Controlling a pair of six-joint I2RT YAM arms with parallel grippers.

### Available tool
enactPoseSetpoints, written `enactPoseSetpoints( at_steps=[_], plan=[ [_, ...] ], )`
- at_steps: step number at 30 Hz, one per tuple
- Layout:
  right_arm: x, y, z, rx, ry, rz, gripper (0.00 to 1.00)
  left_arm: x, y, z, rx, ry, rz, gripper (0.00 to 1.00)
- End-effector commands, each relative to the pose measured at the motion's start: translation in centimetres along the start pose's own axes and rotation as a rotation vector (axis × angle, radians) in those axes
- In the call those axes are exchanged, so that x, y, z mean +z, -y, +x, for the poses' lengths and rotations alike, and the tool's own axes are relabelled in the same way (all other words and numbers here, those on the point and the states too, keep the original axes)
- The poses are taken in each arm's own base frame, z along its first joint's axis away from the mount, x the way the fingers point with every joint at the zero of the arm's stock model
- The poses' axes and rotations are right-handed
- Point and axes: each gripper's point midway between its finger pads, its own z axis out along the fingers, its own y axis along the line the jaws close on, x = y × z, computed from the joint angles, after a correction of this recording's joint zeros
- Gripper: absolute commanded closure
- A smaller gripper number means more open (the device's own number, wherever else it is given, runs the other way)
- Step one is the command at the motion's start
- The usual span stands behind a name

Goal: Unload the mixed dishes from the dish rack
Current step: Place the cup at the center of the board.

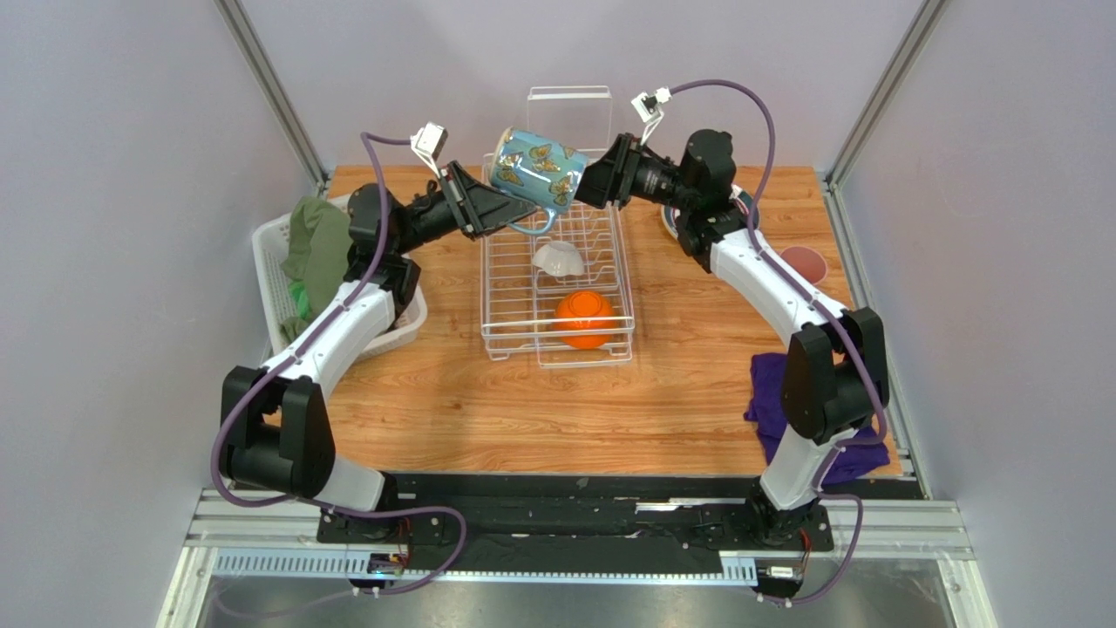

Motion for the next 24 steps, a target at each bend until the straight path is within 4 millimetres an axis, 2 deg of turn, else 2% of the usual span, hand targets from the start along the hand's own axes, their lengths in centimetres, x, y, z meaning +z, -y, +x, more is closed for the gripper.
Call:
enactPoseSetpoints(
  at_steps=[1,5,6,8,9,11,16,19,20,24],
  plan=[
    [1.2,-1.8,-2.4,-0.051,0.076,-0.047,0.39,0.2,4.4,-1.5,0.149,0.065,0.129,1.00],
    [1.4,-1.8,-2.4,-0.037,0.078,-0.065,0.59,0.2,4.2,-1.2,0.142,0.065,0.127,1.00],
    [1.4,-2.0,-2.5,-0.036,0.079,-0.072,0.69,0.3,4.0,-1.0,0.137,0.062,0.125,1.00],
    [1.3,-2.3,-2.5,-0.039,0.078,-0.079,0.79,0.3,3.8,-0.9,0.136,0.060,0.123,1.00],
    [1.3,-2.4,-2.5,-0.039,0.078,-0.080,0.89,0.3,3.6,-0.9,0.135,0.061,0.121,1.00],
    [1.2,-2.6,-2.6,-0.043,0.079,-0.083,1.00,0.3,3.6,-0.8,0.136,0.062,0.121,1.00],
    [0.8,-3.3,-2.9,-0.049,0.082,-0.087,1.00,0.3,2.8,-0.6,0.130,0.062,0.107,1.00],
    [0.6,-3.7,-3.4,-0.056,0.090,-0.088,1.00,0.2,2.5,-0.5,0.135,0.060,0.093,0.89],
    [0.5,-3.7,-3.4,-0.056,0.091,-0.088,1.00,0.2,2.3,-0.5,0.134,0.058,0.088,0.81],
    [-0.1,-3.7,-4.3,-0.055,0.109,-0.083,1.00,0.0,1.7,-0.4,0.137,0.054,0.074,0.63]
  ],
)
